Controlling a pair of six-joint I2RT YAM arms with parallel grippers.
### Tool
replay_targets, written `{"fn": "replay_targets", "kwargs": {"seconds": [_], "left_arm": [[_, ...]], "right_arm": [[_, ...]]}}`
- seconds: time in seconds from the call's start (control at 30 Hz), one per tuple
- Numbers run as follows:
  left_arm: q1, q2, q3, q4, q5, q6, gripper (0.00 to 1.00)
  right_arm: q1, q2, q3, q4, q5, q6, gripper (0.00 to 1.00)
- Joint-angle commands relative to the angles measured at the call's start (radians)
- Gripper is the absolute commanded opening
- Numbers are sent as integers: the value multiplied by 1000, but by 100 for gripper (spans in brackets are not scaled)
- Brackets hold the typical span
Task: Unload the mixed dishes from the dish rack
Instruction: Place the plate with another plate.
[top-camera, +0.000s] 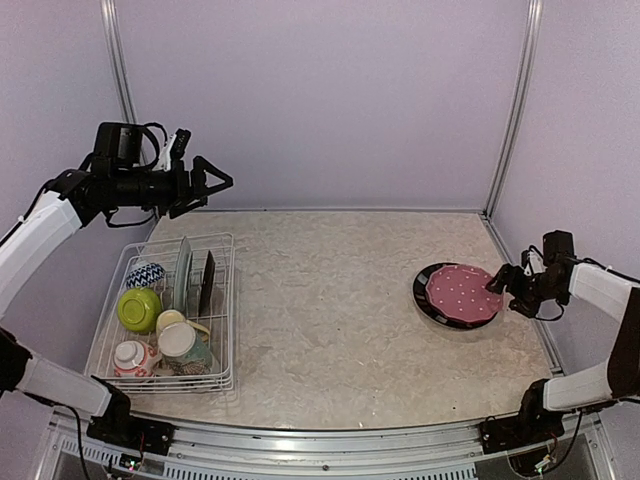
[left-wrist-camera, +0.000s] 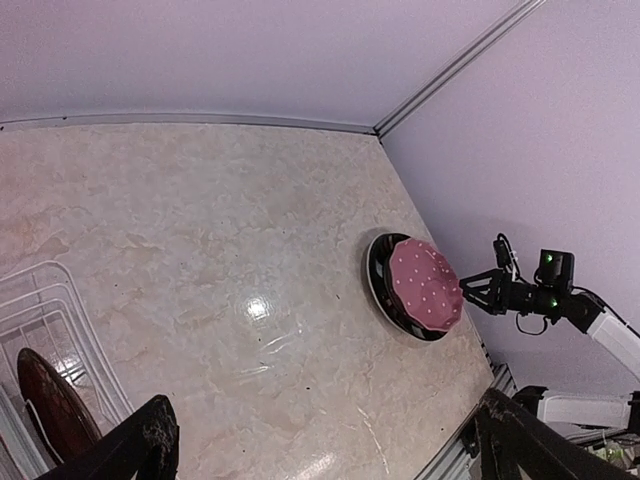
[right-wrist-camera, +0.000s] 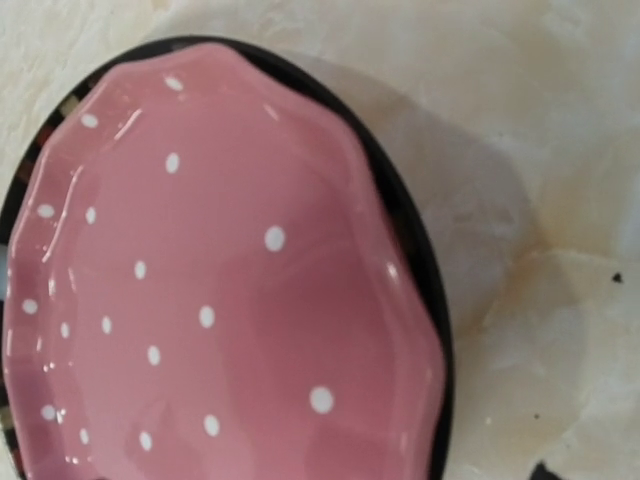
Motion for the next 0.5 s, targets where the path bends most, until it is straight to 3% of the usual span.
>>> {"fn": "replay_targets", "kwargs": {"seconds": [0.0, 0.2, 0.47], "left_arm": [[14, -60, -63, -38, -1, 28, 99], [44, -120, -94, -85, 2, 57, 99], [17, -167, -117, -109, -57, 55, 99]], "right_arm": [[16, -7, -40, 36, 2, 46, 83], [49, -9, -118, 131, 4, 148, 62], [115, 65, -151, 276, 26, 239, 59]]}}
